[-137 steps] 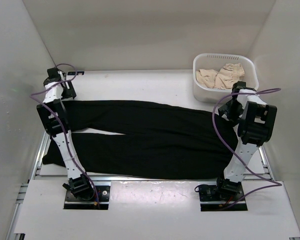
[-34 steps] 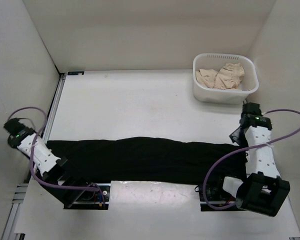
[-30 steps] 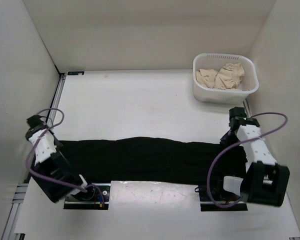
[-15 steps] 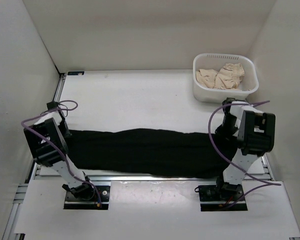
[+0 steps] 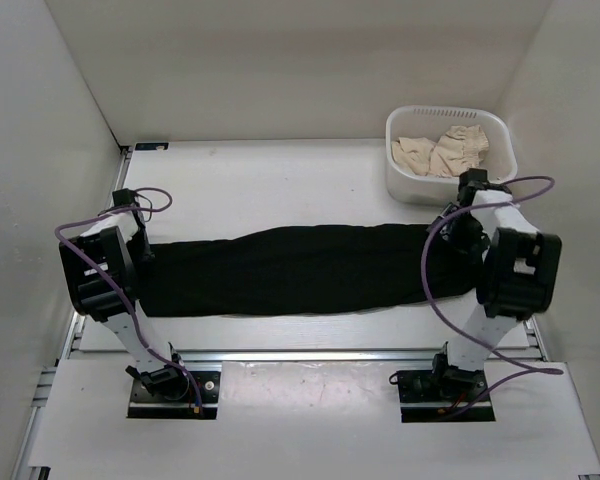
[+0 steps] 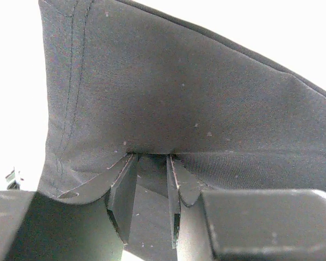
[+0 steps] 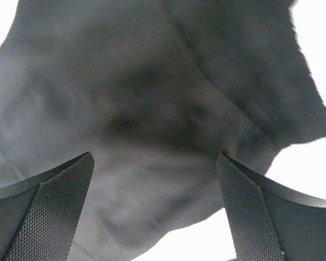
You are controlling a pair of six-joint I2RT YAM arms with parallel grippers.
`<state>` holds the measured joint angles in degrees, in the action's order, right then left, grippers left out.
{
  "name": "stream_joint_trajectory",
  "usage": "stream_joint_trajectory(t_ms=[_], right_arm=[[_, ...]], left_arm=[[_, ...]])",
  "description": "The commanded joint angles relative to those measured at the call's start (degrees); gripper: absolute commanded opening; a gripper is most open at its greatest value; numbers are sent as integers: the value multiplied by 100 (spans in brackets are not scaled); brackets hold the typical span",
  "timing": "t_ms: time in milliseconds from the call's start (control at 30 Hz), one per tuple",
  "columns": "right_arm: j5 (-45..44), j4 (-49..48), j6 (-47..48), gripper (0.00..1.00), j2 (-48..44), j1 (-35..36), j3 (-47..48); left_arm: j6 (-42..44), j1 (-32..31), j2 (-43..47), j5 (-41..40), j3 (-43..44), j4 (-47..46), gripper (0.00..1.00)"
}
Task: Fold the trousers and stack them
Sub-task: Fold the trousers
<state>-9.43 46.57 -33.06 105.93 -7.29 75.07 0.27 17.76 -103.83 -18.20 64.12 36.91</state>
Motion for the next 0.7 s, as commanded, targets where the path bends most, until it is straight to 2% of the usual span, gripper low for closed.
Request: stream_joint_trajectory(t_ms=[0, 67, 133, 233, 267, 367, 467, 567, 633, 667], right_arm=[[-602, 361, 81, 98, -1212, -106, -369], [-1198, 529, 28, 99, -1399, -246, -677], [-1201, 416, -52, 99, -1505, -508, -940], [-720, -409, -52, 99, -1383, -974, -1327], [-666, -960, -52, 99, -1312, -1037, -1328], [-420, -1710, 238, 99, -630, -1108, -1110], [-340, -1774, 370, 99, -40, -1108, -608], [-202, -1958, 370, 99, 243, -1161, -546], [2, -2011, 309, 93, 297, -1161, -615], [107, -2011, 309, 78, 358, -1161, -677]], left_arm=[[-27, 17, -173, -26, -154, -96, 40], [-27, 17, -173, -26, -154, -43, 40], [-27, 17, -173, -26, -154, -43, 41], [-27, 17, -173, -26, -154, -43, 41], [-27, 17, -173, -26, -215, -43, 42], [-27, 17, -120, -87, -268, -43, 42], [-27, 17, -120, -157, -373, -43, 42], [-27, 17, -68, -158, -426, -43, 44], [-27, 17, -67, -158, -426, -43, 44], [-27, 17, -67, -158, -426, -43, 44]])
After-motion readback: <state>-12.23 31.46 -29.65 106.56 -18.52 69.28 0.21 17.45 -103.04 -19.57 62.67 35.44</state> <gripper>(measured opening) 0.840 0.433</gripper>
